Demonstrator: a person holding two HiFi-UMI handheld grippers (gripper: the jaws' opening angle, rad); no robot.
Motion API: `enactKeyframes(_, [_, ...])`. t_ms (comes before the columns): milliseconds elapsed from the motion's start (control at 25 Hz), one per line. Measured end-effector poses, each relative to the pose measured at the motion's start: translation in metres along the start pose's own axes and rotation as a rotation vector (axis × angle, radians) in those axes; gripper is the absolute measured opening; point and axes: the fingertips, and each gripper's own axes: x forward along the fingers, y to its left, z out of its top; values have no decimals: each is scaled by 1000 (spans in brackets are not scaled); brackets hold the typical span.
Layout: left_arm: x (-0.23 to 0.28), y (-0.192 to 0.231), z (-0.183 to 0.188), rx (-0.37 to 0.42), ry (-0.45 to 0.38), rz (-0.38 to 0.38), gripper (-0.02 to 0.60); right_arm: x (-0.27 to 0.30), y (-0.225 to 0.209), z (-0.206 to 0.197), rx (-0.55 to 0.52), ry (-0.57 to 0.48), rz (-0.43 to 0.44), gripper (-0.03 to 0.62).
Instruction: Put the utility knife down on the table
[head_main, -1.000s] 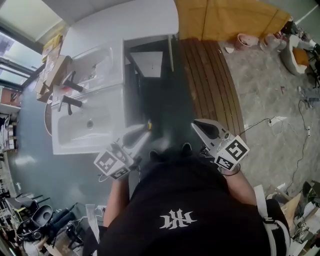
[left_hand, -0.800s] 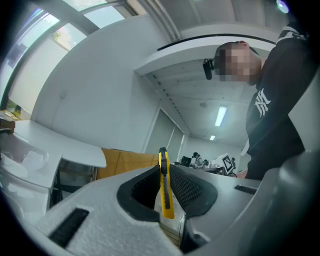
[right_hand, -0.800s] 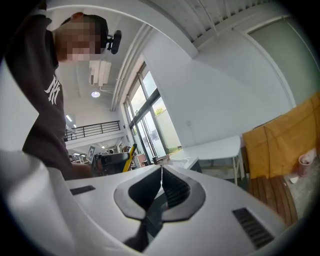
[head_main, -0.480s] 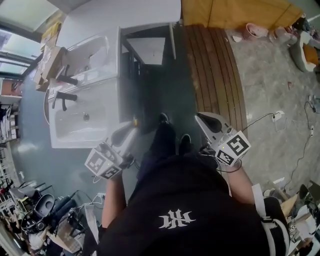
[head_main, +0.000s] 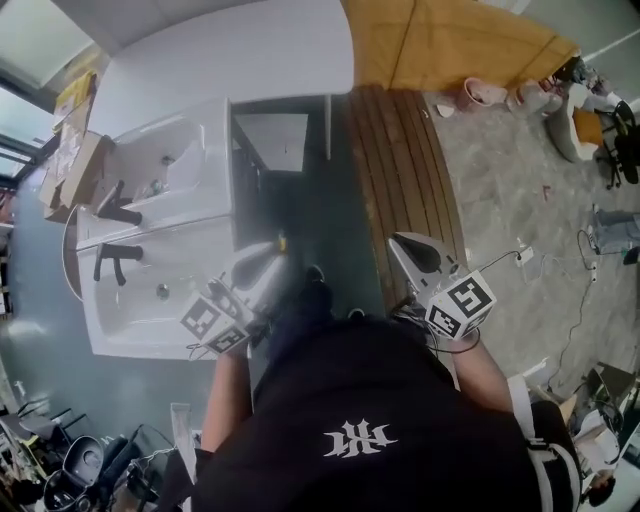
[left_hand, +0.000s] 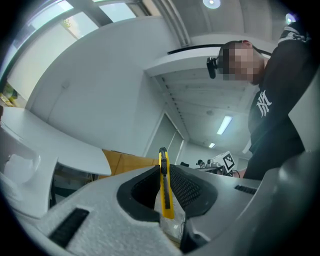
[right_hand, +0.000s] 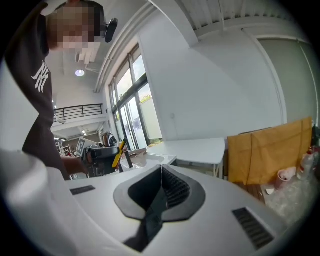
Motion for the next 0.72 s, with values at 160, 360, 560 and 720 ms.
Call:
enactKeyframes(160, [7, 52, 19, -22, 18, -57, 57, 48, -8, 35, 36, -30, -36, 5])
enactKeyframes(360, [33, 100, 32, -50, 22, -93, 58, 73, -25, 42, 42, 7, -84, 5])
enactKeyframes(560, [63, 128, 39, -47, 18, -83, 58, 96, -63, 47, 68, 4, -86, 5])
enactKeyframes(720, [88, 164, 39, -57, 37, -15, 57, 136, -107, 57, 79, -7, -38, 5])
